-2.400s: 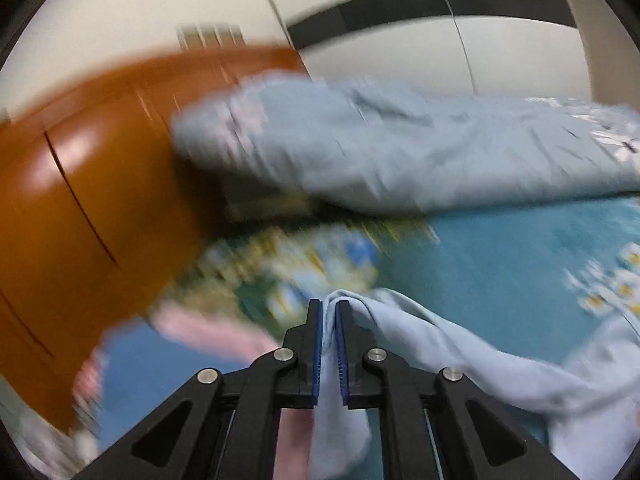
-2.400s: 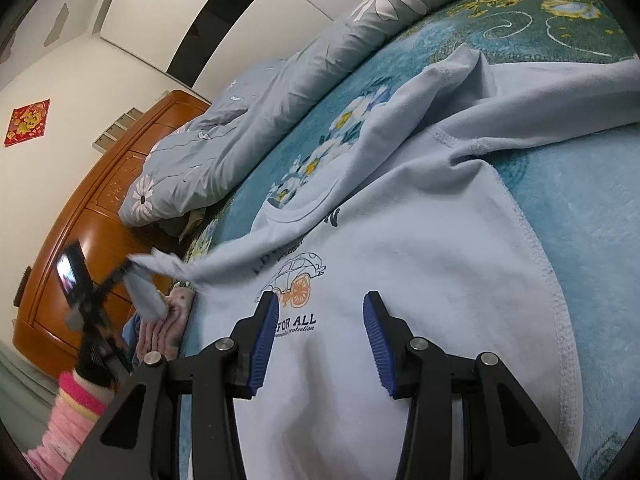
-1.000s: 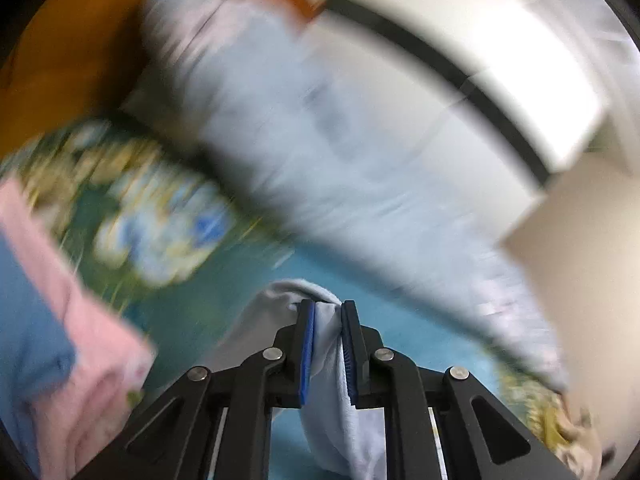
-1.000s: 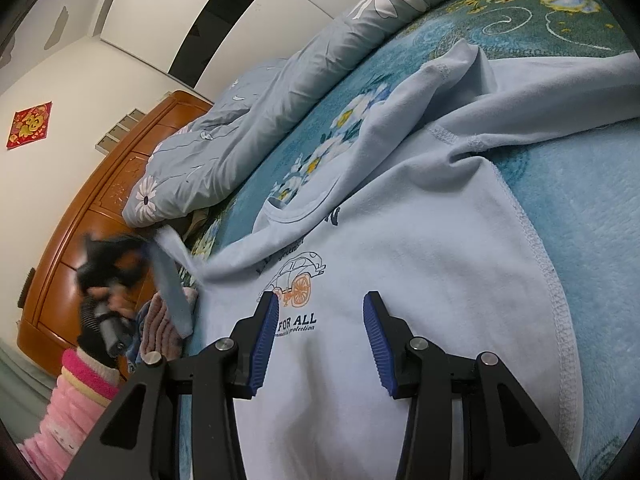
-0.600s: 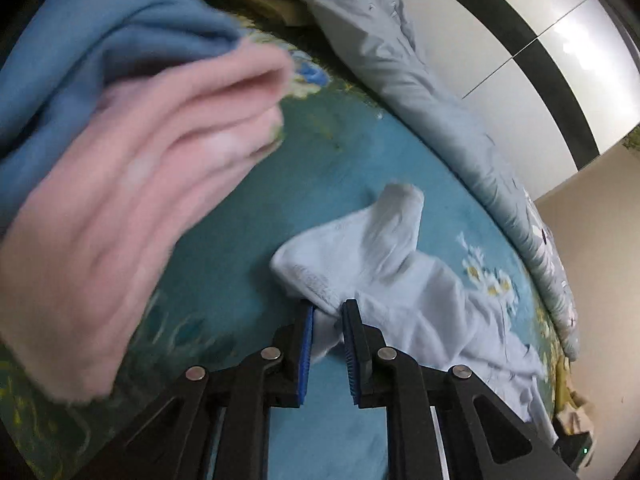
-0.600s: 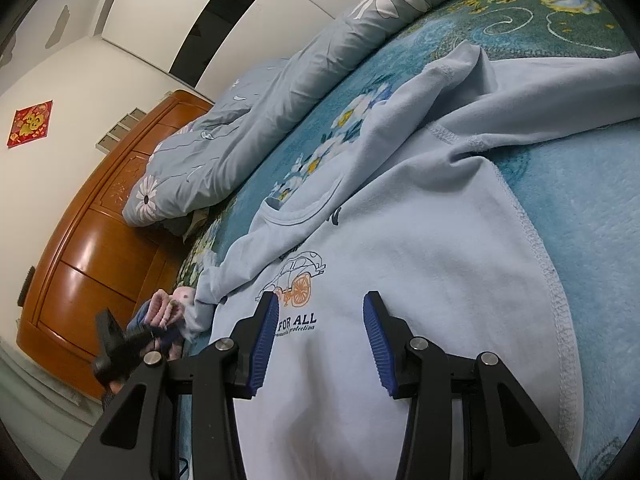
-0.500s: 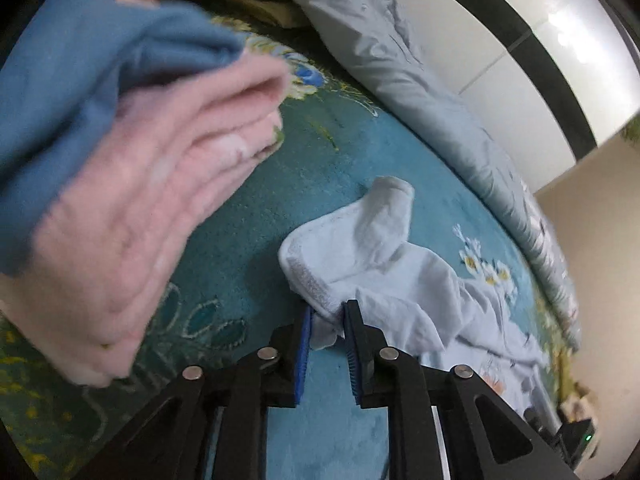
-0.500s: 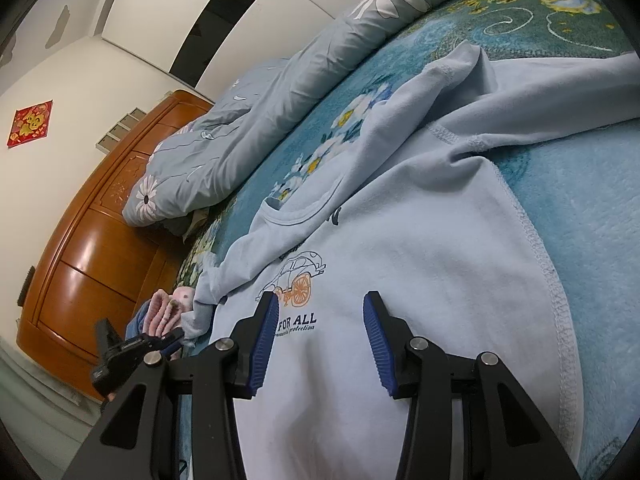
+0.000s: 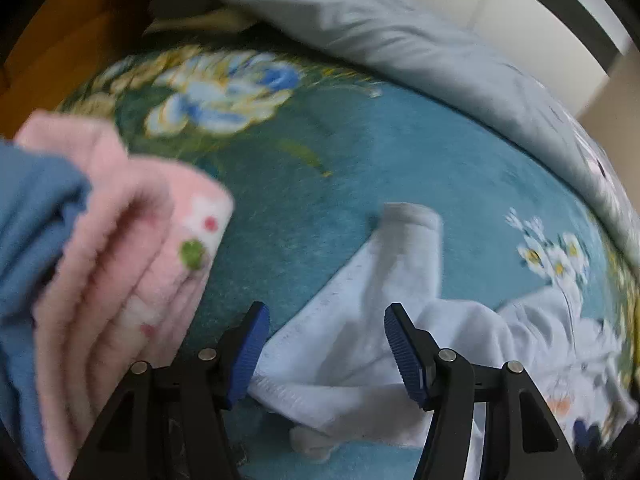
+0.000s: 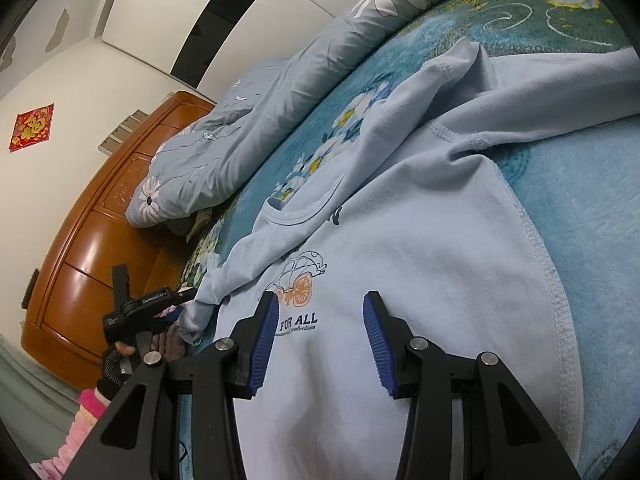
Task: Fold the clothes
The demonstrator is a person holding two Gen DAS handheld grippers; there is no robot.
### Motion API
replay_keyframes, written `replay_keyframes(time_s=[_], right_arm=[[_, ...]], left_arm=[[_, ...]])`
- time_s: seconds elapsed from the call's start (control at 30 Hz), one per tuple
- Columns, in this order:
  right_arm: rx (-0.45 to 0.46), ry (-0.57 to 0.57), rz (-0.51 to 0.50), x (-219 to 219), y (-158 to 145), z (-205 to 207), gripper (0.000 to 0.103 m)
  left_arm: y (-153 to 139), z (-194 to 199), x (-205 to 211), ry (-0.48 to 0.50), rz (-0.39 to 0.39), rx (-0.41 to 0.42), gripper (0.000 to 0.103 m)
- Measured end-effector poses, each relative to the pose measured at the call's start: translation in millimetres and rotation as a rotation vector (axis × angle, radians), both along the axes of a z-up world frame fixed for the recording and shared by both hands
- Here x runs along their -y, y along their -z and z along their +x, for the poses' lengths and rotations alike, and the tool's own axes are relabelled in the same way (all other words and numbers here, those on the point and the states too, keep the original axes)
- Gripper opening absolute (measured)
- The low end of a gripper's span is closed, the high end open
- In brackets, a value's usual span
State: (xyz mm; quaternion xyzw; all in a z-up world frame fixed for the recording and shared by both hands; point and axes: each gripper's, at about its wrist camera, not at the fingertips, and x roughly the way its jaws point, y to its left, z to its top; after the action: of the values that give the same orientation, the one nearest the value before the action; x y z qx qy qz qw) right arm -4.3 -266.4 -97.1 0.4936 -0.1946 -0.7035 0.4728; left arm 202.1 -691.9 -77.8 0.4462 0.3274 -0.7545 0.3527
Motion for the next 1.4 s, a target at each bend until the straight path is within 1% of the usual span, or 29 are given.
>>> replay_keyframes(time_s=[0.07,0.17,0.2,0.23,0.27,0.33,0.43,0.47,0.53,0.6,0.63,0.67,0.7,0.77,0.87,0.97,1.0,1.07,1.1,1.13,1.17,1.2,1.23,1.27,1.3,1.33,1.37,1.4], right_arm=[[-0.001,-0.001,0.001,-1,0,0,0.045],[-0.001,-0.002,0.001,-1,0,0,0.045],[-0.002,-0.002,0.001,-1,0,0,0.045],[-0.002,-0.002,0.001,-1,0,0,0.045],[-0.002,-0.003,0.001,-1,0,0,0.045],[-0.003,-0.003,0.001,-1,0,-1,0.045],[-0.003,-0.004,0.001,-1,0,-1,0.045],[-0.003,-0.004,0.001,-1,-1,-1,0.045],[-0.004,-0.004,0.001,-1,0,-1,0.045],[-0.004,-0.004,0.001,-2,0,-1,0.045],[-0.004,-0.004,0.002,-1,0,-1,0.045],[-0.004,-0.004,0.002,-1,0,-1,0.045],[-0.005,-0.004,0.002,-1,0,-1,0.045],[-0.006,-0.004,0.002,-1,0,0,0.045],[-0.010,-0.003,0.003,-1,0,0,0.045],[-0.010,-0.002,0.002,-1,0,0,0.045],[-0.006,0.000,0.000,-1,0,0,0.045],[0.004,0.006,-0.004,-3,-1,-1,0.045],[0.013,0.013,-0.003,-5,-2,-1,0.045],[0.017,0.021,0.003,-10,-5,-3,0.045],[0.013,0.035,0.008,-18,-9,-4,0.045],[0.005,0.050,0.012,-27,-12,-6,0.045],[-0.013,0.077,0.026,-40,-16,-11,0.045],[-0.036,0.111,0.047,-56,-21,-16,0.045],[-0.058,0.147,0.076,-70,-25,-22,0.045],[-0.081,0.184,0.110,-83,-28,-29,0.045],[-0.100,0.212,0.146,-93,-31,-37,0.045],[-0.118,0.237,0.183,-102,-34,-44,0.045]], left_arm=[[7,0,4,-0.005,0.007,0.007,0.064],[9,-5,-1,0.035,-0.021,0.033,0.062],[9,-8,-6,0.065,-0.037,0.041,0.054],[7,-11,-11,0.089,-0.055,0.047,0.039],[7,-12,-13,0.101,-0.060,0.047,0.004],[5,-16,-16,0.113,-0.055,0.033,0.005],[-25,-10,-17,0.093,-0.128,-0.063,0.005],[-40,-4,-16,0.079,-0.161,-0.111,0.005],[-75,16,-13,0.037,-0.245,-0.243,0.005],[-112,46,-9,-0.034,-0.343,-0.363,0.005],[-124,62,-5,-0.076,-0.374,-0.396,0.005],[-131,75,0,-0.111,-0.390,-0.411,0.005],[-134,87,5,-0.141,-0.398,-0.415,0.005],[-129,106,15,-0.195,-0.387,-0.404,0.005],[-113,131,34,-0.278,-0.338,-0.396,0.005],[-94,148,52,-0.351,-0.253,-0.379,0.005],[-92,150,53,-0.354,-0.230,-0.383,0.007],[-95,152,49,-0.342,-0.210,-0.397,0.007],[-99,151,45,-0.328,-0.212,-0.409,0.008],[-104,152,41,-0.323,-0.230,-0.413,0.010],[-110,154,35,-0.325,-0.263,-0.411,0.016],[-115,155,30,-0.328,-0.296,-0.409,0.027],[-121,156,22,-0.326,-0.323,-0.413,0.034],[-125,155,14,-0.320,-0.346,-0.423,0.045],[-130,154,5,-0.315,-0.370,-0.432,0.050],[-134,149,-2,-0.289,-0.375,-0.442,0.051],[-135,141,-9,-0.245,-0.365,-0.453,0.053],[-136,128,-16,-0.178,-0.342,-0.458,0.055]])
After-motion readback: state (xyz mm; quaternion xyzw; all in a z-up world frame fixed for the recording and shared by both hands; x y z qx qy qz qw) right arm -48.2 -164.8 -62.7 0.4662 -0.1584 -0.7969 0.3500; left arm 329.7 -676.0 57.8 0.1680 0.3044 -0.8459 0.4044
